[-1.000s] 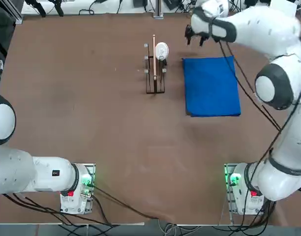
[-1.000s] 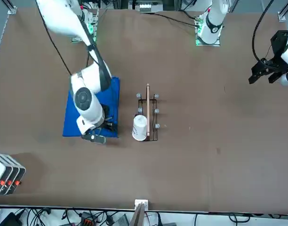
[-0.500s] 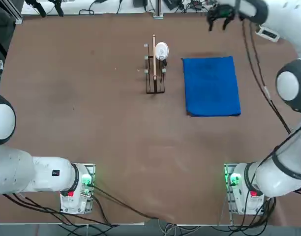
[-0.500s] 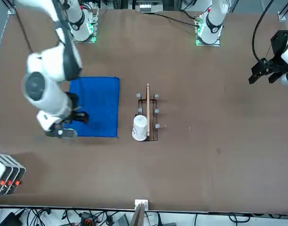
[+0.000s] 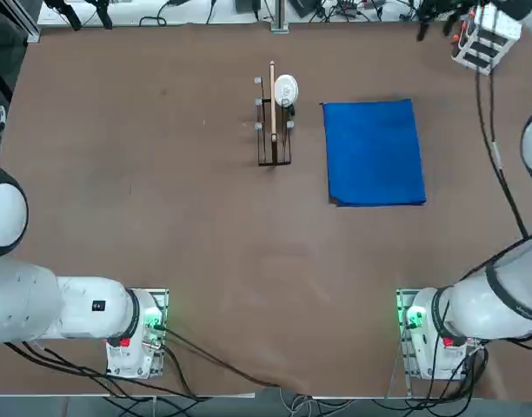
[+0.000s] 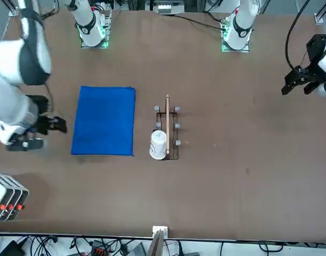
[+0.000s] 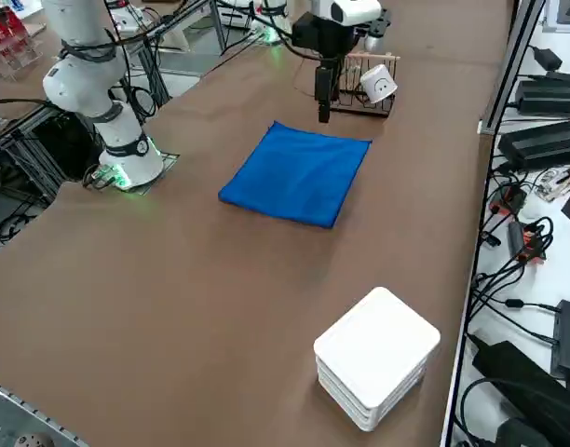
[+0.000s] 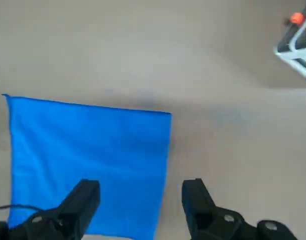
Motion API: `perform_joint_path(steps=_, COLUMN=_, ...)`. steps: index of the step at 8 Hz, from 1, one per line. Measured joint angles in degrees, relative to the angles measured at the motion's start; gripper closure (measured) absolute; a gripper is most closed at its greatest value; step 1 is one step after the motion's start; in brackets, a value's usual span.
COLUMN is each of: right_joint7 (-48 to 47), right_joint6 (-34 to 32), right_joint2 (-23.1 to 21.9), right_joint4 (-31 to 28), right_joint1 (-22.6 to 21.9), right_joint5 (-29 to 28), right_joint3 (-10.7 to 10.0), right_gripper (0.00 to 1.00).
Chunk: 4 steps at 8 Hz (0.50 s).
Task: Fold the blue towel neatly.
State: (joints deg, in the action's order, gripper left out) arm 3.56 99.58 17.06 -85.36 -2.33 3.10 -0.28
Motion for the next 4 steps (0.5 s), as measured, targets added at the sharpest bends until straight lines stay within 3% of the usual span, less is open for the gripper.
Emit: perform_joint_path(steps=4, right_joint7=2.9, right_joint6=-5.3, right_joint2=-7.6, right_joint4=0.0, right_joint1=4.2, right_joint5=-0.1, right_joint3=0.0, right_gripper=0.00)
